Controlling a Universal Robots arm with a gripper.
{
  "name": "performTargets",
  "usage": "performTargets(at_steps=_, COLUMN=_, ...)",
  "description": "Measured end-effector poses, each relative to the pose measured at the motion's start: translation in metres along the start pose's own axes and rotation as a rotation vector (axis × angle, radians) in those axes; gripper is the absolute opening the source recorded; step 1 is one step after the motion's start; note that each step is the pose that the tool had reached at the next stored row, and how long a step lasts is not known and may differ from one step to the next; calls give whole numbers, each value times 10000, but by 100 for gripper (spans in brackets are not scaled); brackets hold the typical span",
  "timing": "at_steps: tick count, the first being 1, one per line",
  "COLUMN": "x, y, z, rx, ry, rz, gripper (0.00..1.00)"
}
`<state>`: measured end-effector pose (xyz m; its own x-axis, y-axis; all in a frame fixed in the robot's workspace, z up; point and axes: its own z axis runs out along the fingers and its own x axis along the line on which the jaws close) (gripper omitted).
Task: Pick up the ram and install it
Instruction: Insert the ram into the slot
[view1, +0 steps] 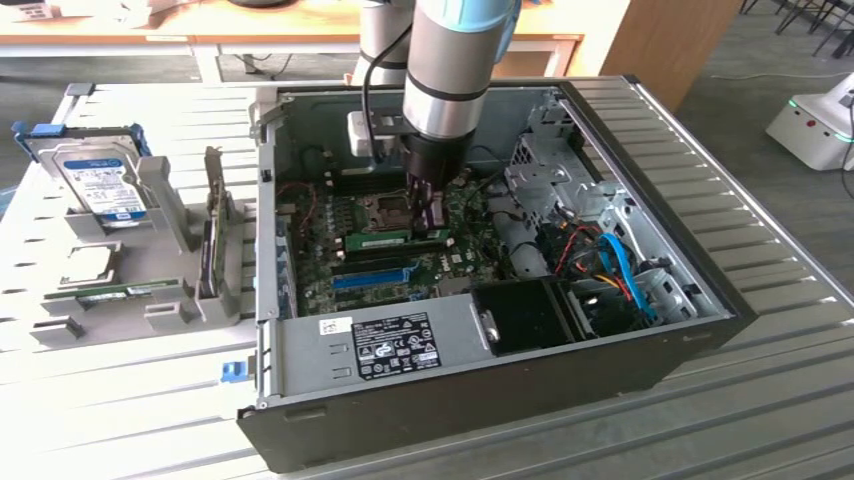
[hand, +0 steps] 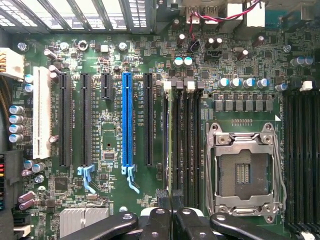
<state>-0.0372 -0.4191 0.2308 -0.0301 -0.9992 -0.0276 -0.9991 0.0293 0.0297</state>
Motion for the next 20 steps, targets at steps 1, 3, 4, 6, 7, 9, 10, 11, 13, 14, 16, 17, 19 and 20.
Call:
performTargets(at_steps=1, x=0, y=0, z=0, rx=0, ry=0, rz=0, gripper=12)
performTargets(at_steps=3, x=1, y=0, z=0, rx=0, ry=1, rz=0, gripper=12)
performTargets(at_steps=4, x=2, y=0, z=1, rx=-1, ry=0, rz=0, gripper=12)
performTargets(at_steps=6, x=2, y=0, z=8, rx=0, ry=1, rz=-1, gripper=12)
performTargets(at_steps=7, x=2, y=0, z=9, rx=-2, ry=2, rz=0, gripper=12)
performTargets(at_steps=9, x=2, y=0, z=10, rx=-1, ry=1, rz=0, gripper=12)
performTargets(at_steps=10, x=2, y=0, z=10, rx=-1, ry=2, rz=0, gripper=12)
performTargets(at_steps=11, x=2, y=0, z=10, rx=-1, ry=1, rz=0, gripper=12)
performTargets(at_steps=13, x=2, y=0, z=13, rx=-1, ry=-2, rz=-3, gripper=12)
performTargets(at_steps=14, x=2, y=0, z=13, rx=-1, ry=-2, rz=-6, gripper=12)
performTargets(at_steps=16, x=2, y=0, z=13, rx=-1, ry=-2, rz=-15, gripper=12)
performTargets(at_steps=17, x=2, y=0, z=13, rx=-1, ry=-1, rz=-21, gripper=12)
performTargets(at_steps=19, x=2, y=0, z=13, rx=-2, ry=-1, rz=-35, gripper=12)
performTargets(at_steps=20, x=2, y=0, z=13, rx=-2, ry=-1, rz=-41, gripper=12)
